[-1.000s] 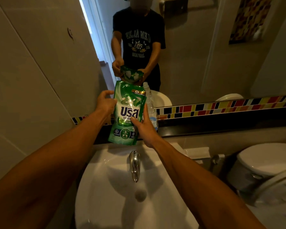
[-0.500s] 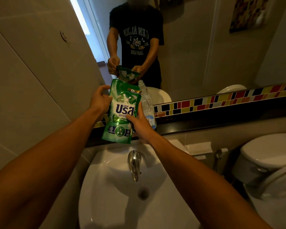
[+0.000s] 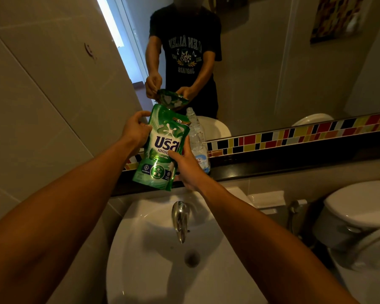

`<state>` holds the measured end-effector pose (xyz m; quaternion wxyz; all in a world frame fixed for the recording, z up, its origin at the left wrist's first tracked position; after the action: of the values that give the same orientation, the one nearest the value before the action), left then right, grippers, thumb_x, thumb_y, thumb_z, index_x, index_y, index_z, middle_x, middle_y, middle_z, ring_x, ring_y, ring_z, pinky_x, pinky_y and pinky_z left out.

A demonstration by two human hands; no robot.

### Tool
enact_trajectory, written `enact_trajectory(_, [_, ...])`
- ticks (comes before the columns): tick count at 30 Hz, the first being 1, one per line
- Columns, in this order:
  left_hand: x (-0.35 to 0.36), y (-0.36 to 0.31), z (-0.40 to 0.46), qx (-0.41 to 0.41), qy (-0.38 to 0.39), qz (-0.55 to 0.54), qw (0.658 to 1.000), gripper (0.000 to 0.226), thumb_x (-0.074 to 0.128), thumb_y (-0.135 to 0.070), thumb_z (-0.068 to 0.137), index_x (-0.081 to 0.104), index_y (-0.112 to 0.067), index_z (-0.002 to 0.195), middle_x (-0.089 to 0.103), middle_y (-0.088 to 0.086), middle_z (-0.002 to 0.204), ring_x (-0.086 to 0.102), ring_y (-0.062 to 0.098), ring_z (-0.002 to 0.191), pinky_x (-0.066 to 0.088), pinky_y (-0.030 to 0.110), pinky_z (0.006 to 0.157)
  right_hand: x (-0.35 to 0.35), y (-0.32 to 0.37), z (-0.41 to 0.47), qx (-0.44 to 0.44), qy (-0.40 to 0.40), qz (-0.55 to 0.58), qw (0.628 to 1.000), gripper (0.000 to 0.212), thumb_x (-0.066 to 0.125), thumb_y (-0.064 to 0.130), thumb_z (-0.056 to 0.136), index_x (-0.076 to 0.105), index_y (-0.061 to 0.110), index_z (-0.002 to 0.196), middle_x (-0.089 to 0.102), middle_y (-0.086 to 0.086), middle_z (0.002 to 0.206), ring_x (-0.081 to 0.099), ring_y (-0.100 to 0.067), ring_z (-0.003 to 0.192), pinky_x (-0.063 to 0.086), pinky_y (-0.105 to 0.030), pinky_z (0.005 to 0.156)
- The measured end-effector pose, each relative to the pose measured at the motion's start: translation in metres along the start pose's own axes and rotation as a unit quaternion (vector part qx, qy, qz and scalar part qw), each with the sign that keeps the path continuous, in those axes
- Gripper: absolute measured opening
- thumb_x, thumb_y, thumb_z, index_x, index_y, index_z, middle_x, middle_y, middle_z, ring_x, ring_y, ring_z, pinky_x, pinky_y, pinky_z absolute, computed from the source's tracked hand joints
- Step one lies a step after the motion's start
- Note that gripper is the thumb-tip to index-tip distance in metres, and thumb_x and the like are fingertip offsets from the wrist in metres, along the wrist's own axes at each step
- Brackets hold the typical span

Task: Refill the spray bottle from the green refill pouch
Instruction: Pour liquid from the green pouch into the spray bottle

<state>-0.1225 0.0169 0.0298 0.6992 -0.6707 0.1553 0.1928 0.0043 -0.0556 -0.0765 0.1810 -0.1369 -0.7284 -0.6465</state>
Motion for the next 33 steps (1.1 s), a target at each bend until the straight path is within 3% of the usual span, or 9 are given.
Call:
enact_trajectory(4, [0.000, -0.003, 0.003, -0.006, 0.006, 0.007, 1.000, 0.039, 0.056, -0.005, 0.096, 0.052, -0.022, 0.131, 0.065, 0.011, 0.091, 0.067, 0.027, 0.075, 0.060, 0.053, 0.074, 0.001, -0.001, 0.002, 0.004, 0.002, 0.005, 1.000, 0.085, 0.057, 0.016, 0.104, 0.009, 0.062, 0.158, 0.061, 0.001, 0.147, 0.063, -0.030, 0.129, 0.058, -0.069, 0.089])
enact_trajectory(7, [0.001, -0.004, 0.004, -0.011, 0.010, 0.013, 1.000, 0.039, 0.055, -0.007, 0.097, 0.051, -0.022, 0.133, 0.065, 0.016, 0.102, 0.069, 0.032, 0.083, 0.061, 0.052, 0.075, 0.001, -0.001, 0.004, -0.001, 0.001, 0.003, 1.000, 0.083, 0.058, 0.018, 0.104, 0.013, 0.070, 0.151, 0.061, 0.002, 0.145, 0.064, -0.030, 0.127, 0.061, -0.065, 0.085])
enact_trajectory(11, [0.002, -0.005, 0.006, -0.021, 0.008, 0.018, 1.000, 0.039, 0.057, -0.007, 0.096, 0.052, -0.023, 0.132, 0.064, 0.015, 0.103, 0.069, 0.033, 0.085, 0.061, 0.051, 0.075, 0.001, -0.002, 0.006, 0.001, 0.000, 0.003, 1.000, 0.086, 0.059, 0.018, 0.103, 0.010, 0.065, 0.156, 0.057, -0.002, 0.151, 0.062, -0.034, 0.130, 0.057, -0.072, 0.089])
enact_trajectory(18, [0.001, -0.007, 0.009, -0.030, 0.012, 0.023, 0.999, 0.041, 0.057, -0.006, 0.095, 0.052, -0.024, 0.131, 0.063, 0.013, 0.103, 0.068, 0.024, 0.075, 0.058, 0.037, 0.058, 0.002, -0.003, 0.007, 0.008, -0.002, 0.010, 1.000, 0.087, 0.060, 0.019, 0.103, 0.007, 0.061, 0.159, 0.055, -0.002, 0.154, 0.060, -0.036, 0.133, 0.054, -0.075, 0.090])
enact_trajectory(26, [0.002, -0.009, 0.013, -0.028, 0.010, 0.028, 0.999, 0.040, 0.057, -0.006, 0.096, 0.053, -0.024, 0.131, 0.063, 0.010, 0.095, 0.068, 0.027, 0.080, 0.060, 0.052, 0.077, 0.001, -0.002, 0.008, 0.012, 0.003, 0.021, 1.000, 0.089, 0.057, 0.017, 0.105, 0.002, 0.060, 0.160, 0.058, -0.003, 0.150, 0.061, -0.034, 0.131, 0.058, -0.068, 0.088])
enact_trajectory(33, [0.001, -0.009, 0.013, -0.029, 0.009, 0.033, 0.999, 0.041, 0.057, -0.006, 0.095, 0.052, -0.024, 0.131, 0.064, 0.015, 0.104, 0.069, 0.028, 0.082, 0.060, 0.050, 0.078, 0.004, -0.002, 0.010, 0.026, -0.009, 0.020, 0.999, 0.090, 0.058, 0.017, 0.105, 0.001, 0.059, 0.161, 0.055, -0.005, 0.153, 0.057, -0.039, 0.136, 0.050, -0.078, 0.096])
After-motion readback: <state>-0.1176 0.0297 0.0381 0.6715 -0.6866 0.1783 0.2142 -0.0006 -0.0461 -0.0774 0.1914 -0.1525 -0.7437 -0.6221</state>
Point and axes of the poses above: each hand's wrist, its own z-axis towards the middle knuckle, its own x-axis out of the palm, y = z × x, the point moved 2 cm from there along z, towards the middle knuckle
